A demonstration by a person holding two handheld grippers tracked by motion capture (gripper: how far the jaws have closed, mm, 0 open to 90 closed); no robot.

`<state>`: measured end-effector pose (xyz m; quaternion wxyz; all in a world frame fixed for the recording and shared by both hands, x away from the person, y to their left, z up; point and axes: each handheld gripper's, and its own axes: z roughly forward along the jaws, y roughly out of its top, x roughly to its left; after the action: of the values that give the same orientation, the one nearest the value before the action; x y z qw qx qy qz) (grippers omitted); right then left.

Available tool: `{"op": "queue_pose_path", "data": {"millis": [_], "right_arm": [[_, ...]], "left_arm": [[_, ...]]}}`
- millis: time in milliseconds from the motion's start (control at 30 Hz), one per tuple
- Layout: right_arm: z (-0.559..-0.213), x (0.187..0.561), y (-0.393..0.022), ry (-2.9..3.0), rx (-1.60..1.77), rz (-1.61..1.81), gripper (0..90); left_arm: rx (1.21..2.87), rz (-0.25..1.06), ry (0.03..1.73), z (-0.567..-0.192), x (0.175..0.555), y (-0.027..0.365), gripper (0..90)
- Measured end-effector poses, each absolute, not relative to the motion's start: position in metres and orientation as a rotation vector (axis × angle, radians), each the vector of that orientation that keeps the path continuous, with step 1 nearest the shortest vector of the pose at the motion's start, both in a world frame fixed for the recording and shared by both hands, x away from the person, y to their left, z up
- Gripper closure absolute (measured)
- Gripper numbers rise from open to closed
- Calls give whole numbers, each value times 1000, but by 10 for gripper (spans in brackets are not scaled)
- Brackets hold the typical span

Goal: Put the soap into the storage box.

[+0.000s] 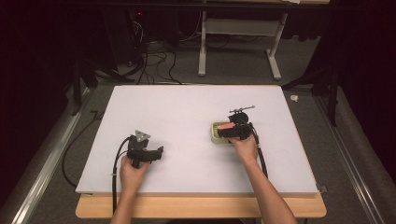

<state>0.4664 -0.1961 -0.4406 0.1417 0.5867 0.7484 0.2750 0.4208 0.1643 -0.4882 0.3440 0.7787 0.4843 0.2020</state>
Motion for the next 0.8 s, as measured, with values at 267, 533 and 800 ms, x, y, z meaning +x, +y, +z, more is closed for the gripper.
{"op": "queue_pose_path", "data": {"millis": [267,533,800], "right_arm": [[-439,466,-197,2144,1676,793,133],[-431,463,-199,2117,1660,851,133],[-430,461,-201,2116,1647,865,136]], "left_arm": [[2023,525,1258,-488,421,164,178],[2023,525,1258,-488,421,164,178],[2023,525,1258,-488,421,164,177]]}}
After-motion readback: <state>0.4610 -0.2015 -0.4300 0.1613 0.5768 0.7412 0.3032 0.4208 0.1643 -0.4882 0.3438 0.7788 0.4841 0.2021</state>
